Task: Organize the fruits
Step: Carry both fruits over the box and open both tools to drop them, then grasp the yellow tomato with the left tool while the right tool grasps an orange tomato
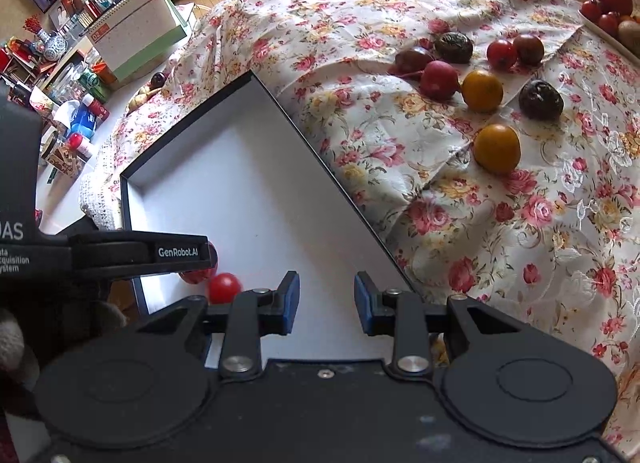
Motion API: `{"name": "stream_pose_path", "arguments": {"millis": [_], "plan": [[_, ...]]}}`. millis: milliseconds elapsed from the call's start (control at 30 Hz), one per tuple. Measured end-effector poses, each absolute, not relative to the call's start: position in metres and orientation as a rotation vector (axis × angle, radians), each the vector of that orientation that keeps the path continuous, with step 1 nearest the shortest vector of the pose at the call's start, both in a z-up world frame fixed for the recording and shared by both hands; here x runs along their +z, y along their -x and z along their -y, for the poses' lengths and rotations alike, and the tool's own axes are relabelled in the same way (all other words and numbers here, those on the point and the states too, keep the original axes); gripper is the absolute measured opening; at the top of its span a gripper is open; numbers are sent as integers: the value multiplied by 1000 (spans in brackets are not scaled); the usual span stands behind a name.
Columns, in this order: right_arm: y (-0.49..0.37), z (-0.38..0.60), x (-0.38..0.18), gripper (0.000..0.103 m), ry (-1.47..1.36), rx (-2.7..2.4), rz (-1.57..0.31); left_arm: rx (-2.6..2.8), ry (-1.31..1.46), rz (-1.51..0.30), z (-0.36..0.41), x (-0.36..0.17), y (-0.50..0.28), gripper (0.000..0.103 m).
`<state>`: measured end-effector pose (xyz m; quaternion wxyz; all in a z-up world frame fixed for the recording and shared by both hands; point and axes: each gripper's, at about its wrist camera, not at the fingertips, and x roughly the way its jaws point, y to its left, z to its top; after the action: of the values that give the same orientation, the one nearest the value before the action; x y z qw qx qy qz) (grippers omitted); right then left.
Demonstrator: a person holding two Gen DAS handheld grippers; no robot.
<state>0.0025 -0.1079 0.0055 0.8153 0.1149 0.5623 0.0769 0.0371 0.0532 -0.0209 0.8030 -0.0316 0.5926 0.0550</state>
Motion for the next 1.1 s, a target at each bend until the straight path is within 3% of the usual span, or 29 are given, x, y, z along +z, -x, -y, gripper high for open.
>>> {"name": "stream_pose_path", "arguments": {"millis": [433, 733, 1100], "plan": [[-6, 120, 10, 34, -278, 167, -1253, 97, 68, -1289, -51, -22, -37, 48], [-29, 199, 33, 36, -360, -43, -1163, 72, 48, -1274, -42, -19, -37, 48], [-59, 256, 19, 38, -421, -132, -1126, -22, 36, -1240, -21, -10, -34, 48]]}}
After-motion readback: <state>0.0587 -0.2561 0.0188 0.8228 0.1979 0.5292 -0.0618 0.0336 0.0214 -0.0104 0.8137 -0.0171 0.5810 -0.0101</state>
